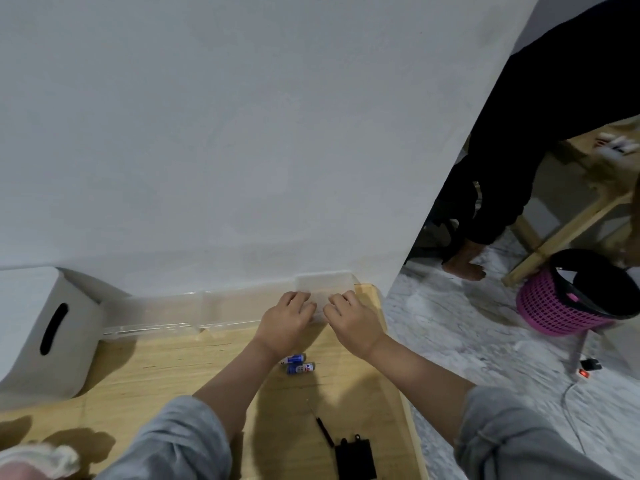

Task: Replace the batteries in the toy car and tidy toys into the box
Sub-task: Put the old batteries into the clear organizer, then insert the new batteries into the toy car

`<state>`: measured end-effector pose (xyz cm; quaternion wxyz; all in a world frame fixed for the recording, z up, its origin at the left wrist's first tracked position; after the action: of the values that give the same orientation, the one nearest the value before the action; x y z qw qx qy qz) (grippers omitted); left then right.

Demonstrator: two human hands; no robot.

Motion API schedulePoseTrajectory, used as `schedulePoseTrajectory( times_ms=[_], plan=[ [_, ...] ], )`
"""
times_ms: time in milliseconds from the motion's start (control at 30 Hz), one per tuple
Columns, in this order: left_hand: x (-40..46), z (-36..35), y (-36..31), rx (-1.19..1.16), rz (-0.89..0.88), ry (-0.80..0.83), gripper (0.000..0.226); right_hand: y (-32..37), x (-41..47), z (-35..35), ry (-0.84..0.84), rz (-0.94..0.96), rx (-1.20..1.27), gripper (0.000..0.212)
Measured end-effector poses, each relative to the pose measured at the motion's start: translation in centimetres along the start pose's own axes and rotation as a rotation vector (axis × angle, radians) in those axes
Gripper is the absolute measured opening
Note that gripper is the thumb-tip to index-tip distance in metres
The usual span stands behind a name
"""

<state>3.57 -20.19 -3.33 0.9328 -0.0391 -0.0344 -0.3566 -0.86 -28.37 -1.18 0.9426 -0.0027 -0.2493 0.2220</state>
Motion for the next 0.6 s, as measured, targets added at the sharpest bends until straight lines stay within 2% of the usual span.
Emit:
schedulePoseTrajectory(
  times_ms=[100, 200, 333, 467, 600],
  plan=[
    [-0.2, 0.5, -0.1, -0.027, 0.018, 0.002, 0.046, 0.3, 0.2, 0.4, 0.019, -0.017, -0.019, 0.023],
    [-0.5, 1.2, 0.1, -0.096, 0.060, 0.042, 0.048, 0.4, 0.3, 0.3, 0.113, -0.058, 0.037, 0.033],
    [-2.9, 1.3, 0.8, -0.034, 0.119, 0.168, 0.064, 0.7, 0.1, 0.3, 0.264, -0.130, 0.032, 0.041],
    [-6.6, 3.0, 3.2, -0.174, 0.264, 0.113, 0.067, 1.6, -0.5, 1.5, 0.324, -0.210, -0.016, 0.033],
    [-11.1, 4.7, 5.3, -0.263, 0.360, 0.019, 0.063, 5.1, -0.6, 1.5, 0.323, -0.085, 0.029, 0.028]
  ],
)
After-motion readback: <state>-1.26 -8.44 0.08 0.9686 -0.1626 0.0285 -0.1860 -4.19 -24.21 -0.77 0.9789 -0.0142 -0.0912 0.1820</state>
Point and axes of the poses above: each hand's wrist, its own x-axis towards the middle knuckle, its own z-axis out of the back of the hand, y = z × x, the point moved 9 cm from there along x, towards the middle knuckle, and after that the axes turned 10 degrees about z, right-handed, at the moved point
